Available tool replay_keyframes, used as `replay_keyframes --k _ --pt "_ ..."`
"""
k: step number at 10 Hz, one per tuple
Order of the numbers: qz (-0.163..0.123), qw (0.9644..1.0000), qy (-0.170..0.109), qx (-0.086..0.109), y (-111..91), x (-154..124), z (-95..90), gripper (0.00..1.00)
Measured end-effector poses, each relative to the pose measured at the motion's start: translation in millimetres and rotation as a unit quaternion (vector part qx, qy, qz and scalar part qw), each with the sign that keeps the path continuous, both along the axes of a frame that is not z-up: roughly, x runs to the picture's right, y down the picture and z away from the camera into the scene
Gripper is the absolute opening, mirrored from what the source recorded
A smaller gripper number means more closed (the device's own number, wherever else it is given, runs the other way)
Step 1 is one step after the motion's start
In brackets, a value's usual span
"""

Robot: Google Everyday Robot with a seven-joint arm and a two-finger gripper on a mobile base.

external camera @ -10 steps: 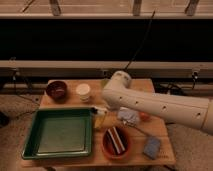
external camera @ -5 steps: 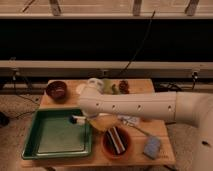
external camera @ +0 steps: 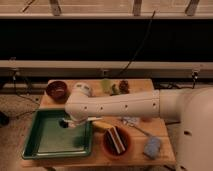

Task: Wipe tray with brush

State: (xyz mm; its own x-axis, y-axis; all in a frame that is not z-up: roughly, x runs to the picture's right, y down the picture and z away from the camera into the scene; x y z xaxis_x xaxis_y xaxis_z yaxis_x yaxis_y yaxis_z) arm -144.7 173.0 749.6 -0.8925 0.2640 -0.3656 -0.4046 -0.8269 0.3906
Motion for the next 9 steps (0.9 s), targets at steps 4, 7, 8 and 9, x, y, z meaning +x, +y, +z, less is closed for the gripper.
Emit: replay_keyframes --k 4,7,8,9 --pt "-0.044 0.9988 -0.017 0.014 20 -35 -9.4 0.00" --pt "-0.067 0.9970 -0.035 0.018 37 -64 -14.2 0.00" --pt "-0.065 0.9971 -0.037 0.016 38 -64 -13.6 0.00" --pt "-0.064 0.9972 -0.036 0.016 38 -63 -13.3 0.00"
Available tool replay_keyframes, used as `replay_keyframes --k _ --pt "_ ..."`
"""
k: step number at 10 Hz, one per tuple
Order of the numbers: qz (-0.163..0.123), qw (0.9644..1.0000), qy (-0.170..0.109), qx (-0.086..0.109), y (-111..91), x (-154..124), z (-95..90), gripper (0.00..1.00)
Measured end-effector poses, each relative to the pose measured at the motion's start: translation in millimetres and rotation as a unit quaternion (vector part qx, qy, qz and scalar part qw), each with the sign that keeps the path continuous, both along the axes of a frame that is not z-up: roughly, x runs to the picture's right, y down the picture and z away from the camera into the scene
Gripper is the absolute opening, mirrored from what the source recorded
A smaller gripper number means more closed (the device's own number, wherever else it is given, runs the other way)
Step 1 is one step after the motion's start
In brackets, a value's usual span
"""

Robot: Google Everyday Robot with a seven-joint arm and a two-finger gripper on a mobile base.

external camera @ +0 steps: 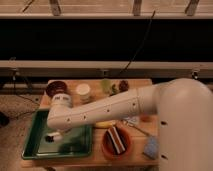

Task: Wipe tray with brush

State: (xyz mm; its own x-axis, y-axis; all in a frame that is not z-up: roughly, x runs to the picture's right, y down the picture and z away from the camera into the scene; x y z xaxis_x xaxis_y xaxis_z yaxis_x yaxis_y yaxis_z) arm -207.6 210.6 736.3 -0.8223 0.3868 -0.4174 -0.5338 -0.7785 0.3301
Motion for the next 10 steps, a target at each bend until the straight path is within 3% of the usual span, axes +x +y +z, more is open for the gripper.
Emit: replay_keyframes --k 6,8,10 --pt "-0.003 1.0000 0.001 0.000 0 -1 1.1 0.00" --pt "-0.012 0.9999 0.006 0.000 2 -9 10.5 0.00" --pt "-0.022 0.9997 0.010 -0.005 6 -35 31.2 0.00"
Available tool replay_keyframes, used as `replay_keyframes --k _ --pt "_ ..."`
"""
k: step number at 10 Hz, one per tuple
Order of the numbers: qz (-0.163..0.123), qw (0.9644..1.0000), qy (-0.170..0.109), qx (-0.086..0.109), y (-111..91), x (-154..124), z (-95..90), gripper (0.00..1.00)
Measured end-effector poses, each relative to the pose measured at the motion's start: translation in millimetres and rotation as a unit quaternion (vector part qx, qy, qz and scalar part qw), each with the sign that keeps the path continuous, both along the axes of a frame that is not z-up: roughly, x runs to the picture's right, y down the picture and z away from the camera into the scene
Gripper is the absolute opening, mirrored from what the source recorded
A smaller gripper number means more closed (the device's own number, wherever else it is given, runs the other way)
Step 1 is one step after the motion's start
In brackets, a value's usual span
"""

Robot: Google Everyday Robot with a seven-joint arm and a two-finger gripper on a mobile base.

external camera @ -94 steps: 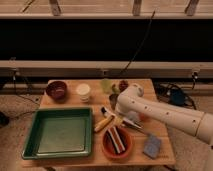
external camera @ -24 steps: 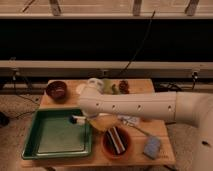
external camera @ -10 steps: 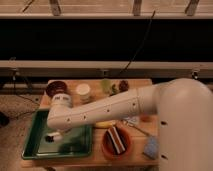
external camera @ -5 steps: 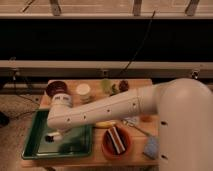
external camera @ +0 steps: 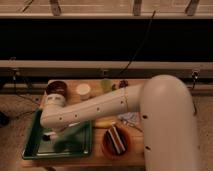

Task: Wipe tray with brush

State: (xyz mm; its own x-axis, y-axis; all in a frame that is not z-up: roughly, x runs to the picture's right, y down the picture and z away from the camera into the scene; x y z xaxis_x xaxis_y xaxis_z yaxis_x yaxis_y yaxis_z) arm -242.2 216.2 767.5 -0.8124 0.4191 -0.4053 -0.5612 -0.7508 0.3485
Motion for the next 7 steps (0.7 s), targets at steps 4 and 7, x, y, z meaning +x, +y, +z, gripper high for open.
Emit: replay_keyframes --k 4,7 --pt "-0.026 0.9996 -0.002 -0.008 4 -33 24.5 0.00" --pt "-0.052 0.9982 -0.030 -0.006 3 -76 21.4 0.00"
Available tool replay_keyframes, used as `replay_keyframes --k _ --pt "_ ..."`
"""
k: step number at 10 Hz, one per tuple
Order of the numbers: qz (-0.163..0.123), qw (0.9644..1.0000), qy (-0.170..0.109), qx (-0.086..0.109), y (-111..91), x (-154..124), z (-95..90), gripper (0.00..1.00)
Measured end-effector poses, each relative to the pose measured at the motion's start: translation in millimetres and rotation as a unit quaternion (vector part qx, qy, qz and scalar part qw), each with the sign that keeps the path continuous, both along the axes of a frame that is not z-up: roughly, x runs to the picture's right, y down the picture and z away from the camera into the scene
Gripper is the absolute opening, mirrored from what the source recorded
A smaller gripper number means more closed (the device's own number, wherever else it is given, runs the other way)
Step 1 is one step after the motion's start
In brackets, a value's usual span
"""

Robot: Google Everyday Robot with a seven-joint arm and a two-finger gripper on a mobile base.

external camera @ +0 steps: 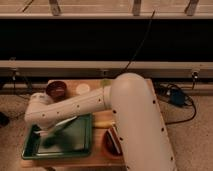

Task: Wipe tray with brush

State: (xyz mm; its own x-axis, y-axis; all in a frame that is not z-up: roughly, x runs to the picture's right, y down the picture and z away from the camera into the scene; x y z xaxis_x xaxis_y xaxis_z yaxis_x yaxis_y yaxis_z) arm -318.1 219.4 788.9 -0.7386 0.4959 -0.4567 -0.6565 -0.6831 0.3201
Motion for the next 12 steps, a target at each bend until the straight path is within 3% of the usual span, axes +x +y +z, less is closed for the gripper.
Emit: replay_keyframes --k 4,6,9,12 --pt "-0.043 0.9978 -0.050 -0.005 24 -24 -33.8 0.00" --pt "-0.062 0.9964 -0.056 -0.017 46 -19 -45.7 0.00" --pt "-0.059 0.9971 -0.025 -0.041 61 19 -29.1 0.00" --pt "-0.021 0.9975 0.022 -0.064 51 69 4.5 0.00"
